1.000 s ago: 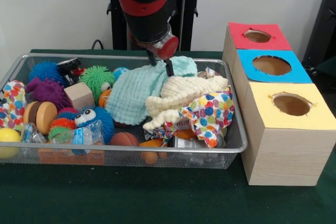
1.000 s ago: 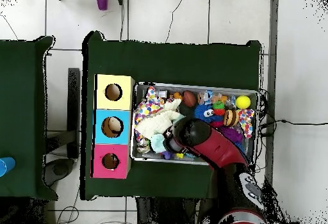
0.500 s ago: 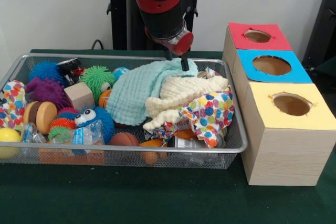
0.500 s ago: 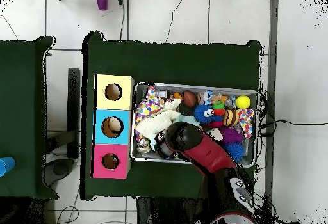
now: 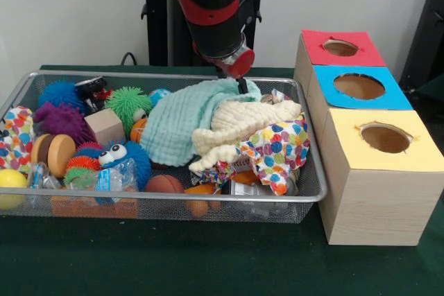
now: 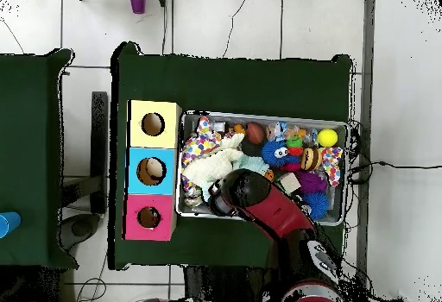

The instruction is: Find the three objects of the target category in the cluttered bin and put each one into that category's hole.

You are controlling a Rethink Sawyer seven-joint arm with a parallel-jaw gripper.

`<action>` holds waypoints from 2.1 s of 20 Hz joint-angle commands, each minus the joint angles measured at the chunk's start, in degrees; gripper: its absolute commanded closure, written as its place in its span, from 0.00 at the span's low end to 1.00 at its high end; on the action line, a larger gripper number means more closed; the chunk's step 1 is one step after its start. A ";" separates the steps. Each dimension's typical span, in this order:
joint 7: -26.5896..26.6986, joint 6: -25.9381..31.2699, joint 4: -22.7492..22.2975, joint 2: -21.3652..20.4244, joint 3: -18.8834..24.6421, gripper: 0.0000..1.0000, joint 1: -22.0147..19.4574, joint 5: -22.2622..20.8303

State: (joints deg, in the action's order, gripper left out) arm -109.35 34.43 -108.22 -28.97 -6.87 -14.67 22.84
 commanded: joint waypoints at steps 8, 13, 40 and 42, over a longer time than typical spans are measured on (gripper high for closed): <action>-6.85 -5.99 8.19 9.81 2.08 0.00 -2.37 -0.86; -5.73 -2.92 11.64 10.89 1.91 0.00 -3.61 -1.15; -3.17 -8.86 8.93 6.38 9.08 0.00 -4.15 -1.04; -3.62 -10.44 10.60 7.61 10.10 0.00 -3.89 -0.56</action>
State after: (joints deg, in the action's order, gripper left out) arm -109.35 34.48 -103.90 -23.83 -5.50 -17.38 21.93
